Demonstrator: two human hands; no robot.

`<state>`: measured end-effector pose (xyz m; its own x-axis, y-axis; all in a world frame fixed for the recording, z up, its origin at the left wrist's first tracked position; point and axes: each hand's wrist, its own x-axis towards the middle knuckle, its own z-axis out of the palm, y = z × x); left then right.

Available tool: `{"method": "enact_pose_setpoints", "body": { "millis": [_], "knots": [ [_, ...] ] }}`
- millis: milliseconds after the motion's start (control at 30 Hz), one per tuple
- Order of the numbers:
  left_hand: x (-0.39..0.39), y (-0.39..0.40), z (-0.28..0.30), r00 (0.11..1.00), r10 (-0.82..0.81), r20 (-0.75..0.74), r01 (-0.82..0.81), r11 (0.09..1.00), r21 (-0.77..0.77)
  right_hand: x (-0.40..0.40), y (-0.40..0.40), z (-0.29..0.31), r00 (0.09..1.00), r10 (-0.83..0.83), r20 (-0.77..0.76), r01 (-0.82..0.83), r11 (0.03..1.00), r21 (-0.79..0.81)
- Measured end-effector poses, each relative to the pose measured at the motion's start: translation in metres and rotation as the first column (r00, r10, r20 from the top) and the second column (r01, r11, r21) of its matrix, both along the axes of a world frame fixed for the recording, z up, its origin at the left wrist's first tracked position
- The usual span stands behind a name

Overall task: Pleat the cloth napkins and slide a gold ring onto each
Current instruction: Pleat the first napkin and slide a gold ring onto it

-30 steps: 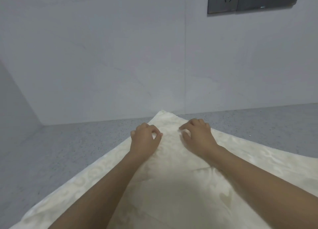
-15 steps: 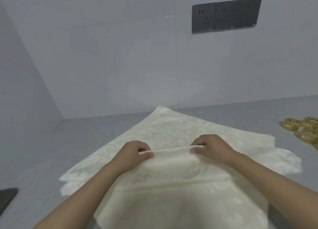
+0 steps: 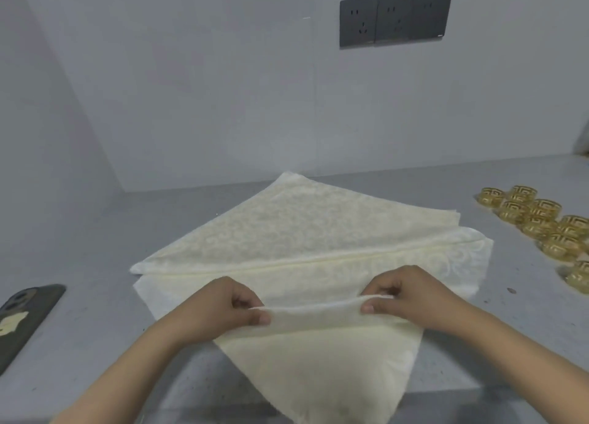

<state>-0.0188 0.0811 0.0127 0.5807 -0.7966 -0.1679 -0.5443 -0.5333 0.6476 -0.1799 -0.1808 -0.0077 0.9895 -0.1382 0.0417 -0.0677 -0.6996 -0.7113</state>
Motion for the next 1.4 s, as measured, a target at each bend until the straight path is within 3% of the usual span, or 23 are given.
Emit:
{"method": "enact_pose_setpoints", "body": {
  "millis": [233,367,567,667,800,967,1100,1200,1300,1400],
  "knots": [
    [-0.013,0.013,-0.008,0.999,0.016,-0.040,-0.014,0.999,0.044,-0.021,0.012,-0.016,0.998,-0.016,0.066,0.018,0.999,-0.035],
    [-0.014,0.008,-0.012,1.000,-0.023,-0.004,0.023,0.998,0.059,-0.019,0.013,-0.030,0.981,0.074,0.179,-0.033,0.975,-0.220],
    [-0.014,0.000,-0.024,0.993,-0.078,0.086,0.066,0.987,0.144,-0.014,0.013,-0.062,0.988,0.144,0.048,-0.116,0.921,-0.372],
    [-0.014,-0.006,-0.024,0.993,-0.081,0.087,0.068,0.988,0.142,-0.013,0.011,-0.061,0.990,0.138,0.037,-0.118,0.934,-0.338],
    [-0.008,-0.019,-0.025,0.997,0.028,0.070,-0.027,1.000,-0.011,-0.003,0.008,-0.048,0.992,0.108,0.060,-0.089,0.963,-0.256],
    [0.015,-0.044,-0.037,0.960,0.143,0.239,-0.089,0.971,-0.223,0.029,-0.002,-0.037,0.992,-0.024,0.126,0.047,0.982,-0.182],
    [0.047,-0.060,-0.053,0.895,0.205,0.396,-0.157,0.976,-0.151,0.068,-0.018,-0.046,0.968,-0.146,0.207,0.205,0.931,-0.303],
    [0.061,-0.066,-0.062,0.871,0.232,0.433,-0.181,0.971,-0.157,0.090,-0.030,-0.054,0.948,-0.204,0.244,0.289,0.875,-0.388],
    [0.070,-0.066,-0.067,0.859,0.256,0.442,-0.192,0.964,-0.185,0.099,-0.038,-0.059,0.953,-0.178,0.245,0.280,0.828,-0.486],
    [0.073,-0.065,-0.069,0.846,0.222,0.485,-0.162,0.973,-0.163,0.102,-0.041,-0.066,0.924,-0.106,0.367,0.307,0.777,-0.549]
  ]
}}
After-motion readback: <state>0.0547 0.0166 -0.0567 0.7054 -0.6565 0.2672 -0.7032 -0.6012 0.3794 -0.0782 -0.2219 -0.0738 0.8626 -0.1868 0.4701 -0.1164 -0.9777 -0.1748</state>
